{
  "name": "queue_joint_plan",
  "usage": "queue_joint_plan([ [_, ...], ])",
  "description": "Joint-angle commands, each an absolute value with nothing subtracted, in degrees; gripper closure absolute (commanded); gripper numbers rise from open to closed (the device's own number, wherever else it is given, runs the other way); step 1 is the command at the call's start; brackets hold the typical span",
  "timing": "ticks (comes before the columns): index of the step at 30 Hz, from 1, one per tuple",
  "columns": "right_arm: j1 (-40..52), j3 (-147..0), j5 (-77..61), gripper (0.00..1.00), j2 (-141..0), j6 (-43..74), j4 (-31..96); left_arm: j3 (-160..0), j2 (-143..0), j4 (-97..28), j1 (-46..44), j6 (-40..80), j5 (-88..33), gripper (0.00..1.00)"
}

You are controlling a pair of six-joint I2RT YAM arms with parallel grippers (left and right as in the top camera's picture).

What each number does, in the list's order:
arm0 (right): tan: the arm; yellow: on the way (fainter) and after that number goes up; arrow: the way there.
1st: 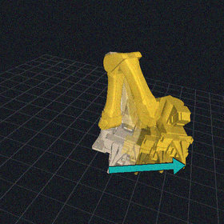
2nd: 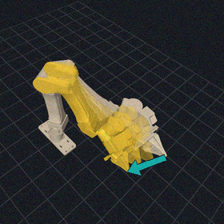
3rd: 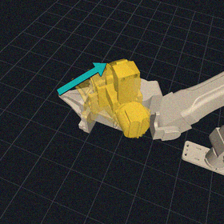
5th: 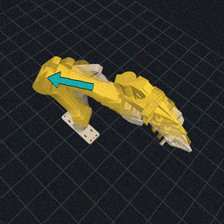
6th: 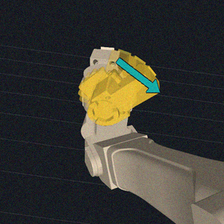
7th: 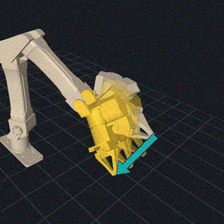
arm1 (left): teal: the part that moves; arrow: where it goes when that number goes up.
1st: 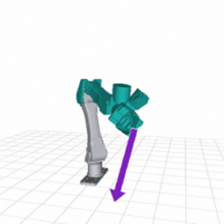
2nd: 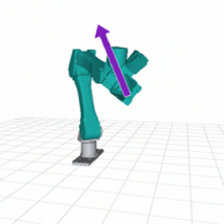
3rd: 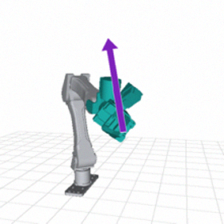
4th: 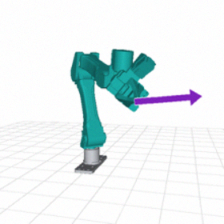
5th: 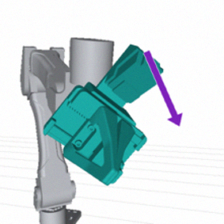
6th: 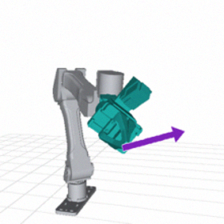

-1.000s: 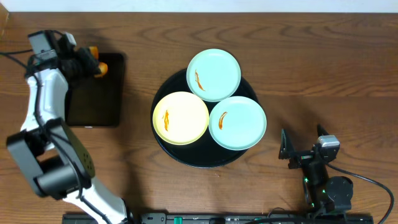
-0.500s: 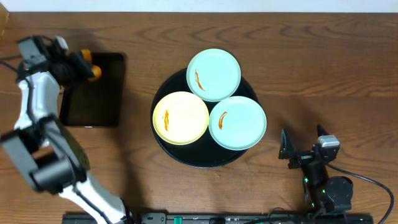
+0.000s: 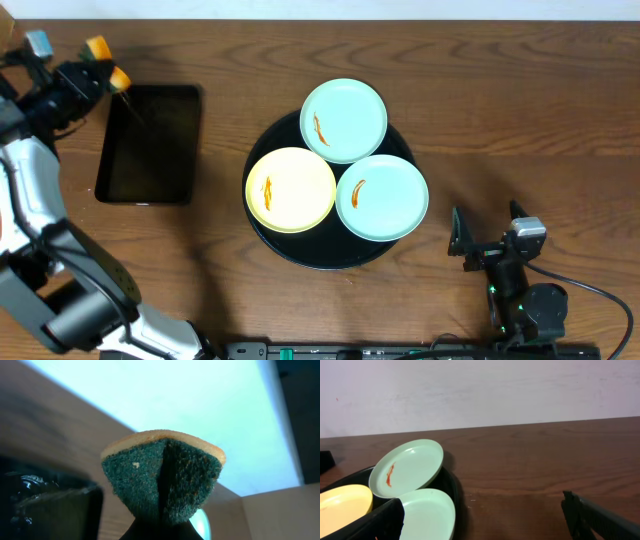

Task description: Clean dirty plates on tray and stack at the side

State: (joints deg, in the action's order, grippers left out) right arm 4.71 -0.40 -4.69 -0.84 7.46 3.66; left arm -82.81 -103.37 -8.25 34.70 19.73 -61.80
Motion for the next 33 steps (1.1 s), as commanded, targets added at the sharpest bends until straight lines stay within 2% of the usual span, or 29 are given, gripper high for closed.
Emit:
queue_joint_plan([
  [1, 4.36, -0.32, -4.95, 0.01, -0.82, 8.29, 3.88, -83.83, -103.61, -9.78, 34.26, 21.3, -63.57, 0.93],
  [8, 4.38, -0.32, -4.95, 0.01, -0.82, 8.29, 3.88, -80.44, -108.68, -20.67, 30.81, 14.11, -38.44, 0.93],
  [10, 4.36, -0.32, -4.97, 0.01, -0.82, 8.29, 3.88, -79.88, -110.98, -21.52, 30.61, 12.47, -37.5, 0.92],
  [13, 4.36, -0.32, -4.95, 0.01, -0.82, 8.29, 3.88, -79.88, -112.51, -21.21, 31.03, 12.49, -42.13, 0.93],
  [16, 4.36, -0.32, -4.95, 0.01, -0.82, 8.29, 3.88, -80.71, -111.11, -17.06, 32.12, 13.04, -55.35, 0.92],
  [17, 4.36, -0.32, -4.95, 0.01, -0.82, 8.29, 3.88, -81.3, -110.0, -14.22, 32.77, 14.81, -61.84, 0.92],
  [20, 4.36, -0.32, -4.95, 0.01, -0.82, 8.29, 3.88, -82.43, -106.21, -4.21, 34.35, 25.17, -69.56, 0.93],
  [23, 4.36, -0.32, -4.95, 0.01, -0.82, 8.29, 3.88, -82.43, -102.13, 3.73, 35.22, 32.18, -69.65, 0.93],
  [25, 4.36, -0.32, -4.95, 0.01, -0.82, 8.29, 3.88, -82.43, -99.63, 6.66, 35.35, 32.47, -69.63, 0.93],
  [31, 4.36, -0.32, -4.95, 0.01, -0.82, 8.29, 3.88, -81.8, -98.65, 5.72, 35.29, 30.44, -69.34, 0.92],
  [33, 4.36, -0.32, -4.95, 0.01, -0.82, 8.29, 3.88, -80.88, -99.55, 1.96, 35.29, 27.46, -66.24, 0.93],
])
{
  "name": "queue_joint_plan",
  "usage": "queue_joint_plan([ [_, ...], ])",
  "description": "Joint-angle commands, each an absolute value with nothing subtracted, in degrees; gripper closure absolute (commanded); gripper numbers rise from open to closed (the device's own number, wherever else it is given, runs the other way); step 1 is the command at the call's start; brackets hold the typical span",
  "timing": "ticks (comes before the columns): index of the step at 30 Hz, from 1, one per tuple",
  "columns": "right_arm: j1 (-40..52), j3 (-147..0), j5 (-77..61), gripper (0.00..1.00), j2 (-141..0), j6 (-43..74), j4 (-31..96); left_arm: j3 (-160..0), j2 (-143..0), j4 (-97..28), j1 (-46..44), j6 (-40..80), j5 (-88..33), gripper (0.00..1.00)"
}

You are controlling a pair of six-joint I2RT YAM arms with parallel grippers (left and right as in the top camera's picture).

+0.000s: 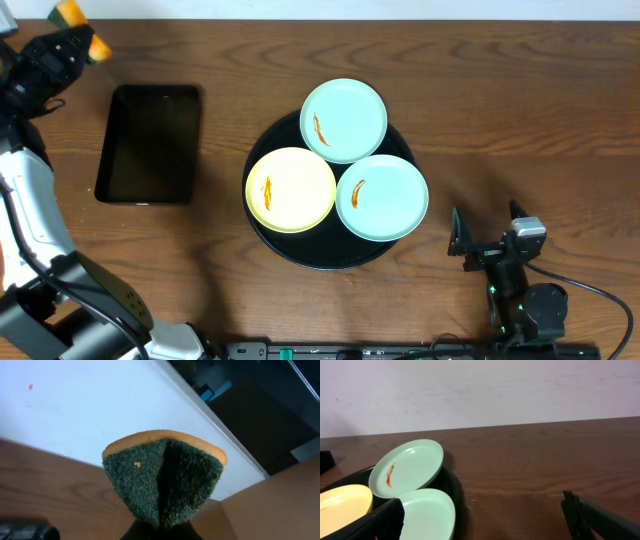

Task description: Clean dirty plates on tray and stack at the side

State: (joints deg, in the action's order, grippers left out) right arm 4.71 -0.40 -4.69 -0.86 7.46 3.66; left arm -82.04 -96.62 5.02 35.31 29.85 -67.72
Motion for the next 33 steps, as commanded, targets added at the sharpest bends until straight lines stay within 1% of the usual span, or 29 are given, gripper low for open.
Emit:
queue_joint_plan([
  [1, 4.36, -0.32, -4.95, 0.01, -0.82, 8.29, 3.88, -80.42, -100.31, -2.55, 35.27, 25.02, -62.15, 0.93],
  [5, 4.36, -0.32, -4.95, 0.01, -0.82, 8.29, 3.88, -79.59, -104.92, -18.44, 34.37, 15.16, -41.67, 0.93],
  [6, 4.36, -0.32, -4.95, 0.01, -0.82, 8.29, 3.88, -79.59, -106.61, -21.19, 34.13, 13.19, -37.69, 0.93],
  [7, 4.38, -0.32, -4.95, 0.01, -0.82, 8.29, 3.88, -79.59, -108.12, -22.72, 34.04, 11.99, -36.84, 0.92],
  [8, 4.36, -0.32, -4.95, 0.01, -0.82, 8.29, 3.88, -79.59, -108.97, -23.16, 34.13, 11.97, -37.41, 0.92],
  [10, 4.38, -0.32, -4.95, 0.01, -0.82, 8.29, 3.88, -79.61, -109.3, -22.04, 34.79, 12.08, -42.94, 0.92],
  [12, 4.36, -0.32, -4.95, 0.01, -0.82, 8.29, 3.88, -80.01, -108.33, -17.67, 35.46, 13.23, -53.15, 0.93],
  [13, 4.36, -0.32, -4.95, 0.01, -0.82, 8.29, 3.88, -80.36, -107.77, -15.29, 35.73, 15.4, -57.1, 0.92],
  [15, 4.36, -0.32, -4.95, 0.01, -0.82, 8.29, 3.88, -81.01, -105.91, -8.8, 35.99, 23.53, -63.02, 0.92],
  [17, 4.36, -0.32, -4.95, 0.01, -0.82, 8.29, 3.88, -81.03, -103.68, -3.6, 35.99, 30.24, -64.12, 0.93],
  [19, 4.38, -0.32, -4.95, 0.01, -0.82, 8.29, 3.88, -81.03, -100.79, 0.49, 35.99, 33.91, -64.05, 0.92],
  [21, 4.38, -0.32, -4.95, 0.01, -0.82, 8.29, 3.88, -81.03, -98.48, 2.92, 35.99, 34.63, -63.77, 0.94],
  [27, 4.36, -0.32, -4.95, 0.01, -0.82, 8.29, 3.88, -80.99, -95.04, 3.01, 35.92, 34.5, -60.77, 0.93],
  [28, 4.36, -0.32, -4.95, 0.01, -0.82, 8.29, 3.88, -80.86, -95.61, 1.37, 35.64, 32.64, -59.83, 0.92],
  [29, 4.38, -0.32, -4.95, 0.01, -0.82, 8.29, 3.88, -80.84, -96.53, -3.7, 35.14, 28.51, -56.03, 0.93],
  [33, 4.38, -0.32, -4.95, 0.01, -0.82, 8.29, 3.88, -80.79, -101.75, -20.08, 32.77, 18.5, -36.77, 0.92],
])
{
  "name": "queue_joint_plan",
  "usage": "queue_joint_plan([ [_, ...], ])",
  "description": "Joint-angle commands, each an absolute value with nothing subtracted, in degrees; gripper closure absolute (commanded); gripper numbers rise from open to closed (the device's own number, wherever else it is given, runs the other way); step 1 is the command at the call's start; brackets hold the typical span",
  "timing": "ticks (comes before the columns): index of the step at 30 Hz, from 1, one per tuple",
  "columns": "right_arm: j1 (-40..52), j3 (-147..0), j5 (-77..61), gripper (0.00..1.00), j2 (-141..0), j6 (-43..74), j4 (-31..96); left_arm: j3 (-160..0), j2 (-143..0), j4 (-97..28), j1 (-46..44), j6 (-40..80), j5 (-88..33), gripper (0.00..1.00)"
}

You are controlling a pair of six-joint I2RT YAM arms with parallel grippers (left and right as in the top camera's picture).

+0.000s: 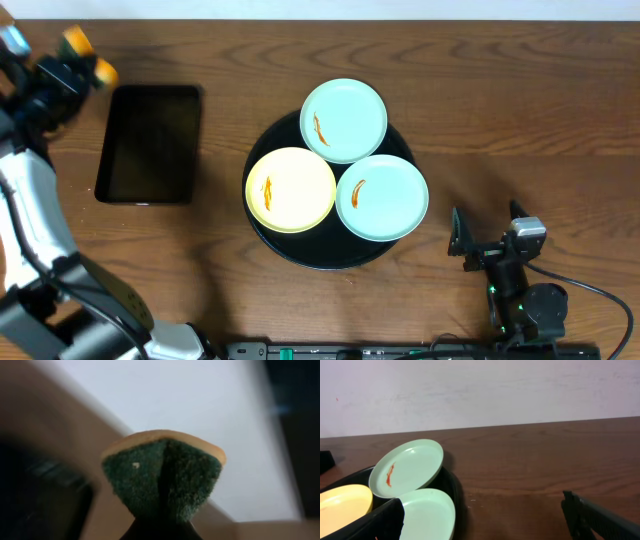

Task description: Clean dirty plates on tray and stack at the side

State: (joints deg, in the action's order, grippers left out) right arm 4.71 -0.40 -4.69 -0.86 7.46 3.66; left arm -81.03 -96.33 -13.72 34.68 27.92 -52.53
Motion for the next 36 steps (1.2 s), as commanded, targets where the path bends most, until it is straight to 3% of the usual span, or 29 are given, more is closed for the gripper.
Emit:
queue_joint_plan([
  [1, 4.36, -0.32, -4.95, 0.01, -0.82, 8.29, 3.88, -80.79, -103.57, -22.28, 32.32, 16.45, -34.61, 0.93],
  [7, 4.36, -0.32, -4.95, 0.01, -0.82, 8.29, 3.88, -80.79, -109.82, -25.36, 32.29, 12.05, -36.25, 0.93],
  [15, 4.36, -0.32, -4.95, 0.01, -0.82, 8.29, 3.88, -81.76, -102.89, -14.87, 32.49, 18.28, -53.63, 0.93],
  [26, 4.36, -0.32, -4.95, 0.01, -0.82, 8.29, 3.88, -81.71, -90.35, -8.16, 32.49, 19.33, -51.22, 0.93],
  [31, 4.38, -0.32, -4.95, 0.01, -0.82, 8.29, 3.88, -80.18, -97.41, -17.89, 31.03, 14.76, -38.85, 0.93],
  [36, 4.36, -0.32, -4.95, 0.01, -0.82, 8.29, 3.88, -80.05, -109.75, -20.32, 30.74, 13.8, -43.64, 0.93],
])
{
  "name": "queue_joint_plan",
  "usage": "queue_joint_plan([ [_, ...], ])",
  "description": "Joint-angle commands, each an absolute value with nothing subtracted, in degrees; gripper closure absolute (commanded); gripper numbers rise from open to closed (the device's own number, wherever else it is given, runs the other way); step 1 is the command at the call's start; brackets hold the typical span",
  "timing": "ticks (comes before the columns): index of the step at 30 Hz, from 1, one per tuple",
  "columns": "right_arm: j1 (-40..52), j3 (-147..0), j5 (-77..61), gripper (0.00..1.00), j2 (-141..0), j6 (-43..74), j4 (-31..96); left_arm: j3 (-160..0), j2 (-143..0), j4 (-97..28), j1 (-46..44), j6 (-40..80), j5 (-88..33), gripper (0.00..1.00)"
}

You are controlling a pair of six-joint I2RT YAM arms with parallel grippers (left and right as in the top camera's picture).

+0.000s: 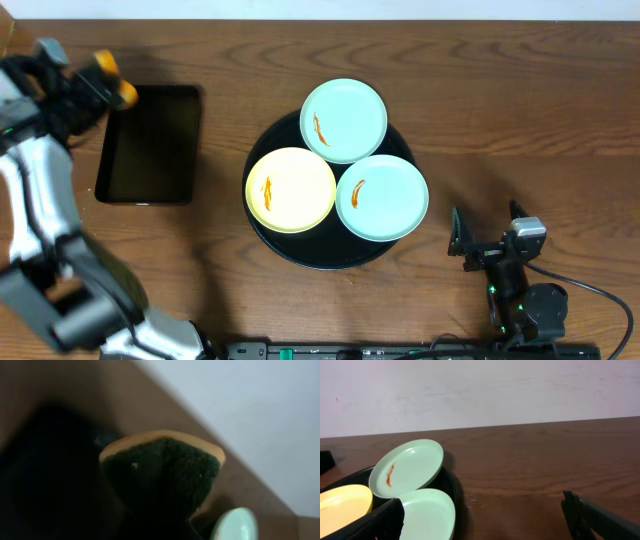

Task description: Clean dirty plates on tray and stack at the side

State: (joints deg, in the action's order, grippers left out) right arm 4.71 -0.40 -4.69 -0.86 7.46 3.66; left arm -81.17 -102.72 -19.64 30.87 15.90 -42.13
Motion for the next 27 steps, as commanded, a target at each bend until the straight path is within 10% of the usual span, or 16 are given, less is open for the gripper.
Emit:
queue_joint_plan([
  [1, 4.36, -0.32, -4.95, 0.01, -0.82, 8.29, 3.88, -80.05, -110.87, -20.29, 30.87, 13.85, -45.06, 0.93],
  [27, 4.36, -0.32, -4.95, 0.01, -0.82, 8.29, 3.88, -78.7, -105.23, -20.6, 29.47, 12.49, -33.1, 0.93],
])
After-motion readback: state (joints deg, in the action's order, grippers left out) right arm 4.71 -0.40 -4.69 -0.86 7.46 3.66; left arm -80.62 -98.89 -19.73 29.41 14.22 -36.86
